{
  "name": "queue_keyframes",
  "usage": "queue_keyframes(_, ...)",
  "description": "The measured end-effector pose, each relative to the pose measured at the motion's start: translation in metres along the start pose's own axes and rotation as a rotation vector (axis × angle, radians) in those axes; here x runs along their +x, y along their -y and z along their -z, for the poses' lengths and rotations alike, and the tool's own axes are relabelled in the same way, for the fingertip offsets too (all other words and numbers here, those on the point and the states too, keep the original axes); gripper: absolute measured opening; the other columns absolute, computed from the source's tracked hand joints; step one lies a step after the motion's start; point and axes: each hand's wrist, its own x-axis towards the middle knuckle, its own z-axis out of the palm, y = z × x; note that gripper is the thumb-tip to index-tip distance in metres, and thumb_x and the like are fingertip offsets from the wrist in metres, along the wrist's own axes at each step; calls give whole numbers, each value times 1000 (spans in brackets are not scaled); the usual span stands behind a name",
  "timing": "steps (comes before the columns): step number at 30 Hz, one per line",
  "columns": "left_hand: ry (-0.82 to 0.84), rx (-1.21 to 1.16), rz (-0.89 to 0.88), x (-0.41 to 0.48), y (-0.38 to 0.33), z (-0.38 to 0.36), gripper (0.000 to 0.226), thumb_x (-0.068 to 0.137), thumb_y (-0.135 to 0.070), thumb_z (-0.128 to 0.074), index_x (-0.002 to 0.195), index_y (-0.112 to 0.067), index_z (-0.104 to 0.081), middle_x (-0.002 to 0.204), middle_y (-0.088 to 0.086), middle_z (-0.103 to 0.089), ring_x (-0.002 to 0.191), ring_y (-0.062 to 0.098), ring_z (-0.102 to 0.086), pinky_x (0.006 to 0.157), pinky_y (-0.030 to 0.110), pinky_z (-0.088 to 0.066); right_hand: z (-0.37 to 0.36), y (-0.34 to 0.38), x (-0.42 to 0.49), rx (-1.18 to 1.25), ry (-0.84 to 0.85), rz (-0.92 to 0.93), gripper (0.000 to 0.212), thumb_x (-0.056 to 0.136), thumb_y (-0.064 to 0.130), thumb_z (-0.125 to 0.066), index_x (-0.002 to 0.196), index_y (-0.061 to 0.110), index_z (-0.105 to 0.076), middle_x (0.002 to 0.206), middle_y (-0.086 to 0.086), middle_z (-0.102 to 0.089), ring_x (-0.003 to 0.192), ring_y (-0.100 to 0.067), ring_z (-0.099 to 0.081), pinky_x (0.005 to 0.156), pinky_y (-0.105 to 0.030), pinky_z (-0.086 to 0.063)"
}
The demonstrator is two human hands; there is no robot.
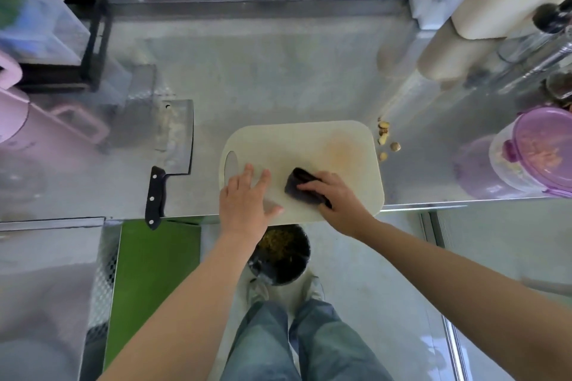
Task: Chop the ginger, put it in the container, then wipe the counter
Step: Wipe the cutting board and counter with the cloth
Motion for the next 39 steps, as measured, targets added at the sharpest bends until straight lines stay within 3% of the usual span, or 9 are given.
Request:
queue_keyframes(4, 61, -42, -64, -1, 12, 1, 102, 73, -69, -62, 152, -28, -10, 161, 1, -2, 142, 30, -15, 112, 43, -26, 21, -7, 21, -10, -236, -126, 49, 76, -9, -49, 120, 8, -62, 117, -13, -54, 104, -28, -47, 90, -24, -35)
queue_keyframes(6, 77, -44, -98, -3, 19, 1, 108, 69, -62, -71, 150, -21, -12, 161, 2, -2, 143, 29, -15, 114, 42, -25, 28, -18, 36, -102, -293, -250, 53, 77, -11, -50, 126, 8, -58, 123, -16, -52, 106, -35, -47, 93, -32, -38)
queue_keyframes(9, 32, -24, -132, -6, 21, 2, 100, 69, -55, -75, 145, -16, -23, 160, 6, -8, 141, 29, -21, 112, 40, -30, 18, -19, 33, -109, -211, -255, 57, 77, -11, -48, 128, 11, -58, 128, -15, -50, 106, -36, -46, 96, -47, -40)
queue_keyframes(14, 17, -11, -154, -7, 22, 1, 97, 70, -57, -72, 146, -18, -25, 161, 5, -5, 141, 28, -19, 110, 38, -30, -3, 12, -7, -14, 110, 14, 50, 75, -1, -42, 116, 14, -67, 119, -8, -56, 101, -25, -48, 91, -33, -38)
queue_keyframes(20, 47, 0, -201, -5, 28, 3, 100, 70, -56, -73, 147, -17, -22, 161, 4, -5, 140, 29, -19, 112, 40, -29, 8, -2, 23, -29, -164, -249, 58, 78, -13, -45, 126, 15, -60, 129, -11, -51, 109, -32, -45, 99, -44, -38)
queue_keyframes(27, 17, 58, -221, -5, 29, 2, 96, 73, -55, -72, 147, -18, -24, 160, 4, -8, 136, 28, -24, 106, 37, -33, -14, 30, -16, 39, 138, -96, 53, 73, -4, -43, 112, 19, -71, 119, -4, -60, 101, -21, -47, 90, -25, -35)
queue_keyframes(30, 18, 64, -231, -5, 31, 3, 97, 73, -56, -71, 147, -17, -23, 160, 5, -8, 136, 29, -25, 106, 37, -32, -7, 26, -12, 82, -85, -211, 57, 74, -13, -45, 117, 17, -68, 121, -5, -58, 103, -23, -47, 91, -24, -36)
queue_keyframes(33, 15, 84, -238, -4, 31, 3, 97, 73, -57, -70, 147, -17, -23, 160, 5, -9, 135, 29, -25, 106, 37, -32, -12, 20, -12, 10, -224, -322, 62, 75, -15, -44, 124, 17, -63, 129, -7, -54, 105, -28, -46, 97, -39, -39)
queue_keyframes(39, -24, 106, -246, -3, 32, 2, 99, 68, -64, -70, 144, -18, -28, 158, 5, -18, 129, 28, -31, 104, 38, -36, -31, 42, -39, 91, 6, -198, 55, 72, -13, -49, 112, 18, -71, 117, -4, -60, 103, -17, -47, 92, -23, -35)
